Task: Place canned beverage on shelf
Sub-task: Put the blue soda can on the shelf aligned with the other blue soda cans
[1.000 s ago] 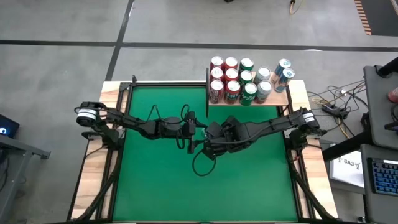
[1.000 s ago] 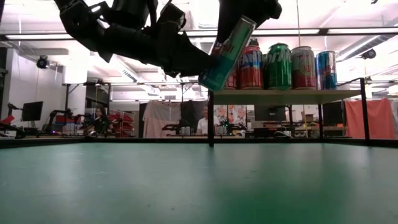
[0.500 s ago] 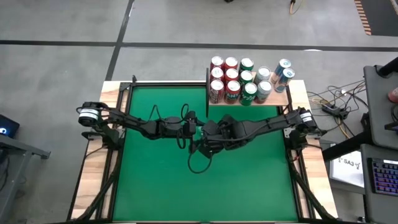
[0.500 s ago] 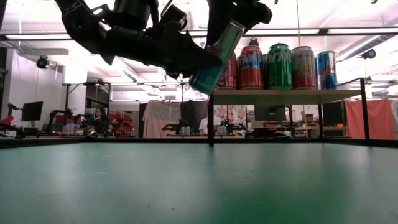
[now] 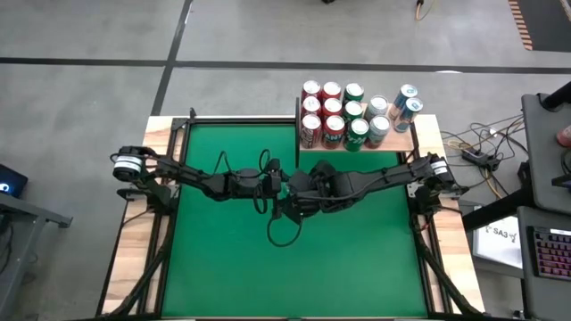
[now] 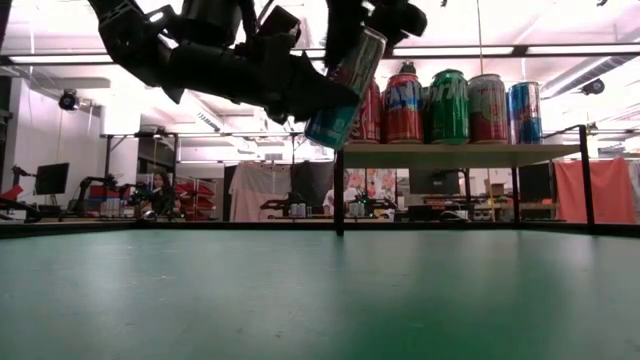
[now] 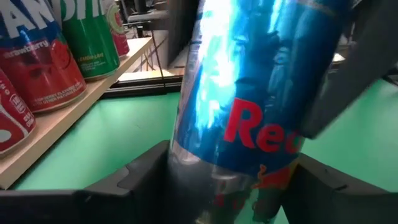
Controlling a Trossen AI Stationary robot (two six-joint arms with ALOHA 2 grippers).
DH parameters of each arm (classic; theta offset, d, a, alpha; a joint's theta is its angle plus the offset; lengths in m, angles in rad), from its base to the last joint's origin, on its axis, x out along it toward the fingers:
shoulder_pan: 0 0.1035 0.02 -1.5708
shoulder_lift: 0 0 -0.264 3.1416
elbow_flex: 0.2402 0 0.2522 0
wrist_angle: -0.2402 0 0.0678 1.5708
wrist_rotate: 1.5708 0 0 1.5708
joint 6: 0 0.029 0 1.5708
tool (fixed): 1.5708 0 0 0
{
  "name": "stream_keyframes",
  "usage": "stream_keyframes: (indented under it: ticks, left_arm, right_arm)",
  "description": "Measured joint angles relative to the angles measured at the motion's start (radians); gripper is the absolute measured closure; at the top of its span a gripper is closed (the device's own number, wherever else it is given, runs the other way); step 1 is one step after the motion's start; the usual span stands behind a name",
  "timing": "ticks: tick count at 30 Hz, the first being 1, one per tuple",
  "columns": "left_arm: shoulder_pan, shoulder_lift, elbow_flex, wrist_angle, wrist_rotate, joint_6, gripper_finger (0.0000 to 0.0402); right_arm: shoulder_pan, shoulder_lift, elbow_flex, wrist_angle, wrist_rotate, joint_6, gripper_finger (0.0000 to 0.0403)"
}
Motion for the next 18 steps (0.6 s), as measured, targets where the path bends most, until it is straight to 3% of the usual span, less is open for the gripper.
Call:
stream_keyframes:
  ticks: [5,9,18]
  left_arm:
    - [0.0,-0.002,-0.003,0.007,-0.007,-0.002,0.0177]
    - [0.0,-0.003,-0.017,0.052,-0.008,-0.008,0.0177]
    - [-0.002,-0.017,-0.114,0.4,-0.011,-0.048,0.0177]
  right_arm:
    - [-0.001,-0.025,0.029,-0.005,0.045,-0.017,0.0045]
    - [0.016,-0.064,0.06,-0.016,0.059,-0.067,0.0035]
    - [0.144,-0.229,0.008,-0.024,0.217,-0.174,0.0031]
